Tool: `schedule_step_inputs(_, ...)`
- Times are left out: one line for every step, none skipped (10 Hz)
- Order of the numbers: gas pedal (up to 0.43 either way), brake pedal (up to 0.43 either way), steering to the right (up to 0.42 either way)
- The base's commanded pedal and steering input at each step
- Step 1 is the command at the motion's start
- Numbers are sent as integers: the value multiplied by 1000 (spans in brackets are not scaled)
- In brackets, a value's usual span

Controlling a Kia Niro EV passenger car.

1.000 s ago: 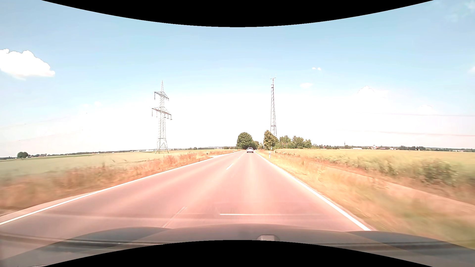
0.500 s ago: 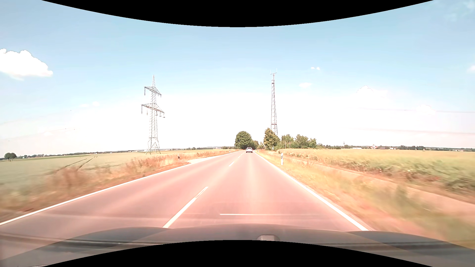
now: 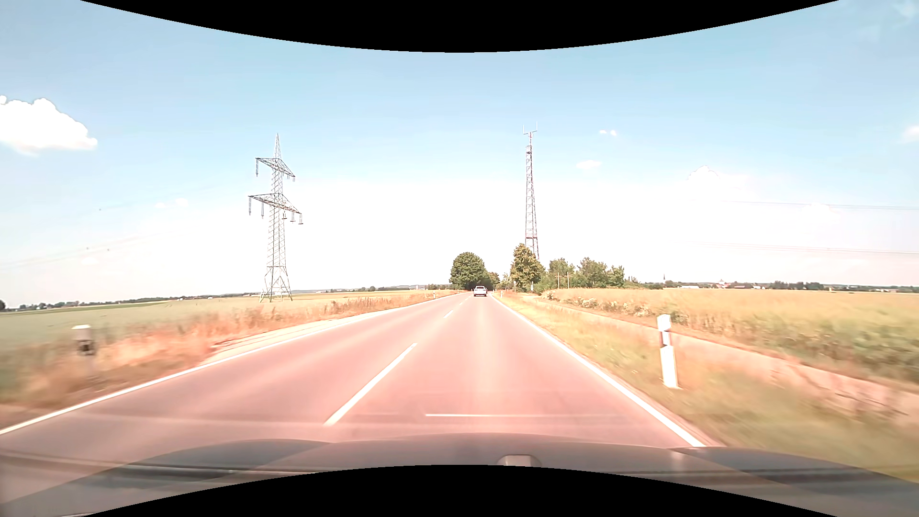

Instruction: Follow the waypoints while adhering to traffic rules and regulations

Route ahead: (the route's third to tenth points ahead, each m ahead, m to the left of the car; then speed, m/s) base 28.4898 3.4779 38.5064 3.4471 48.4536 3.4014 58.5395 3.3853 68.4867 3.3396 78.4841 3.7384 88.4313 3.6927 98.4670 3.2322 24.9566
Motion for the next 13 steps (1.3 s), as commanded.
schedule_step_inputs(248, 0, -2)
schedule_step_inputs(248, 0, -2)
schedule_step_inputs(248, 0, -2)
schedule_step_inputs(248, 0, -2)
schedule_step_inputs(248, 0, -2)
schedule_step_inputs(248, 0, -2)
schedule_step_inputs(248, 0, -2)
schedule_step_inputs(240, 0, -2)
schedule_step_inputs(240, 0, -2)
schedule_step_inputs(240, 0, -2)
schedule_step_inputs(240, 0, -2)
schedule_step_inputs(240, 0, -2)
schedule_step_inputs(240, 0, -2)
